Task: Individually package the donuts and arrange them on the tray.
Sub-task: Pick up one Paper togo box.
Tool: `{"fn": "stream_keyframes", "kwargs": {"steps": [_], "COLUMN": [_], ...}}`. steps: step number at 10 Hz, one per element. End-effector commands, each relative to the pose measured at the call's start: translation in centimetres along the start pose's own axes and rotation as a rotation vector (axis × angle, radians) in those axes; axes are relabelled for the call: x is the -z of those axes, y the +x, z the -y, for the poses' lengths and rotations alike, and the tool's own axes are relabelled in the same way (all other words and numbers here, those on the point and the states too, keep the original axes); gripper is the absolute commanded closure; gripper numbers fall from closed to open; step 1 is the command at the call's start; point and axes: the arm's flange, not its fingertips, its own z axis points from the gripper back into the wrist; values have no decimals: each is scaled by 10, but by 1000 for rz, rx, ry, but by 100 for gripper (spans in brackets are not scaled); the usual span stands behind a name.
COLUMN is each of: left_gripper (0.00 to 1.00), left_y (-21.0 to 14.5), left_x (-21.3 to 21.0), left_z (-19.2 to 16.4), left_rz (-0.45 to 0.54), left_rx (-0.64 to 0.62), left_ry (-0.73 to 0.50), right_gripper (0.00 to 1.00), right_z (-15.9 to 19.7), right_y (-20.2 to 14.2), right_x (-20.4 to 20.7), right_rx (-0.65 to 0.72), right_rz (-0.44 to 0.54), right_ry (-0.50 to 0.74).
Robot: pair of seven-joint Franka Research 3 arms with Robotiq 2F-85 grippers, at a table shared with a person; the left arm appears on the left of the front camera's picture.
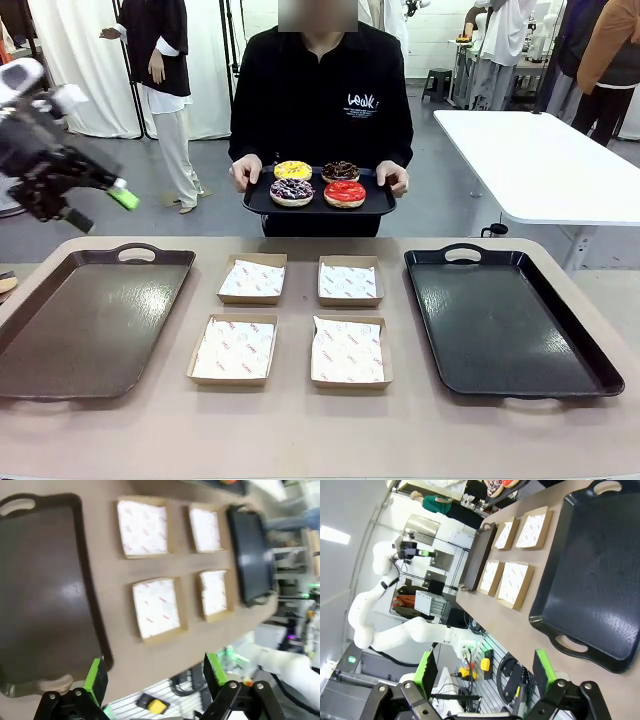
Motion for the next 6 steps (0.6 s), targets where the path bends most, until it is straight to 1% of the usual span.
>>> {"fn": "stream_keyframes", "kwargs": {"steps": [1, 2, 4, 6], "left_gripper": [0, 0, 0, 0], "left_y": [37, 54, 90, 108], "left_x": [34, 53, 92, 136], "left_z": [13, 21, 19, 9], "left_rz": [-78, -93, -100, -135], "left_rx": [-2, -11, -46, -35], "left_ry": [211, 299, 372, 485], "right_gripper": [0, 0, 0, 0], "right_z": [0, 0, 0, 0], "right_y": [0, 0, 0, 0], "right_x": [-1, -1, -1, -1], "right_rx": [-16, -16, -16, -16], "right_rz": [16, 16, 16, 16], "right_ry": [19, 19, 19, 19]}}
